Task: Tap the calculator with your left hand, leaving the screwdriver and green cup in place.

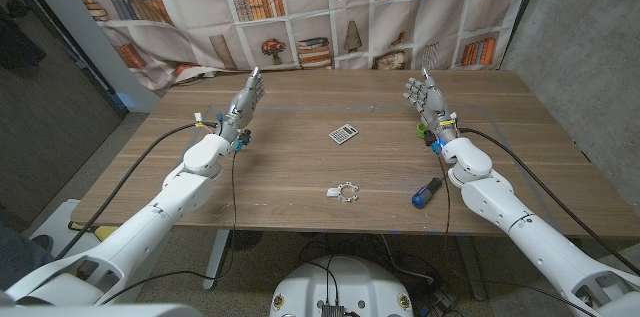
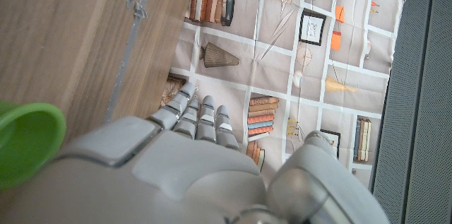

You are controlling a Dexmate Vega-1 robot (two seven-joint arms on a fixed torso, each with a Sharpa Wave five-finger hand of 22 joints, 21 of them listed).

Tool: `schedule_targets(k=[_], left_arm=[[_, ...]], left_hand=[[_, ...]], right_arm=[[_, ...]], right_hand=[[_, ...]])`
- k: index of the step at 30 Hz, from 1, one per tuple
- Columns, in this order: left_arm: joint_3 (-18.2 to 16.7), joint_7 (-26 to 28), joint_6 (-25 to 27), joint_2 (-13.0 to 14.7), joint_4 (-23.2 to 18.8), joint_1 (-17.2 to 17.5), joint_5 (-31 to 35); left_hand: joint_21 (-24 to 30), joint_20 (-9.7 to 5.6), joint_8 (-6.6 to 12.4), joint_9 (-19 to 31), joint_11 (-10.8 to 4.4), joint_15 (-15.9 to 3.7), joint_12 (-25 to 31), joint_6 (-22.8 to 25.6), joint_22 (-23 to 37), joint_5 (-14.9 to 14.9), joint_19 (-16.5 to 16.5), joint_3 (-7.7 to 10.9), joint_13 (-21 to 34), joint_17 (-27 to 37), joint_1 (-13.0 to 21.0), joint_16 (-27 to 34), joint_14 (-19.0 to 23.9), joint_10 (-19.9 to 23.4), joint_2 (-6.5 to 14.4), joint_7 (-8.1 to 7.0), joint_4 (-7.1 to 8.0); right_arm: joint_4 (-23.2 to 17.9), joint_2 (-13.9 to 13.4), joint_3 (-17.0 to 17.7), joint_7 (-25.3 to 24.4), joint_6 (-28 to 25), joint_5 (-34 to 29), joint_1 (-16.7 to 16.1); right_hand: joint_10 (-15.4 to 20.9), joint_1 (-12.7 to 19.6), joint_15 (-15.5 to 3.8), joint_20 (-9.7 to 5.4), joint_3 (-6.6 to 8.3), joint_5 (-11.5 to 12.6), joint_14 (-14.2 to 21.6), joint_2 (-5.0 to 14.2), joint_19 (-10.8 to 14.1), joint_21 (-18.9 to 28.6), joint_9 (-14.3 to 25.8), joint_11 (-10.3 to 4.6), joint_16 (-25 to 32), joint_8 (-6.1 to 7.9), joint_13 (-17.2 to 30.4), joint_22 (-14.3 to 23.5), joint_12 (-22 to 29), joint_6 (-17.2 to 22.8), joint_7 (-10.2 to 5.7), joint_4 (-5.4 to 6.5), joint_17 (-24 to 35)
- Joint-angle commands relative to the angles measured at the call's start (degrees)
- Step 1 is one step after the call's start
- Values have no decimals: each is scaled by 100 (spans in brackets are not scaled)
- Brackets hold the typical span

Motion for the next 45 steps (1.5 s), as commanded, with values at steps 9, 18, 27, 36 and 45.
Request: schedule_targets(k=[9,18,27,36,45], left_arm=[[211,636,-142,99,-374,-135,1164],[259,1107,-17,119,-613,-123,1738],[247,1173,-177,-7,-479,-172,1745],[290,992,-193,-14,-357,-309,1695],[324,965,-303,-87,-267,-386,1708]], left_hand=[[160,2,125,5,-35,-65,148,708,32,-129,641,-78,17,20,353,75,683,763,-5,29,-165],[471,626,207,11,-117,-152,275,1650,106,-273,1628,-208,26,51,498,293,1949,1892,138,-293,-148],[1195,416,112,20,-19,-168,567,2359,194,-459,3227,-392,68,83,748,793,4196,3859,290,-260,-146],[2021,-91,-6,32,-306,-568,899,2895,137,-641,5063,-662,80,92,1001,1305,6565,6224,352,-62,-120],[2769,-644,53,34,-745,-1135,1426,3792,130,-681,6729,-924,372,514,1120,2271,8584,8210,330,-106,-32]], right_arm=[[-44,76,28,-172,63,-74,-8],[-67,55,102,-247,63,-45,-56],[-55,45,94,-302,10,-88,-37],[12,100,55,-351,-16,-143,51],[95,132,33,-318,12,-149,97]], right_hand=[[80,67,23,-204,38,18,75,44,77,10,6,8,35,42,24,32,39,105,7,-14,14],[104,77,19,-196,43,13,101,60,93,-2,7,2,32,38,25,33,41,118,7,-22,16],[112,83,32,-193,47,10,119,76,108,-11,7,23,30,38,27,34,38,135,11,-27,19],[122,88,29,-193,50,6,136,90,125,-19,8,11,27,38,28,35,36,152,15,-32,21],[141,93,29,-186,53,2,148,105,139,-29,9,11,23,36,29,35,38,168,19,-37,23]])
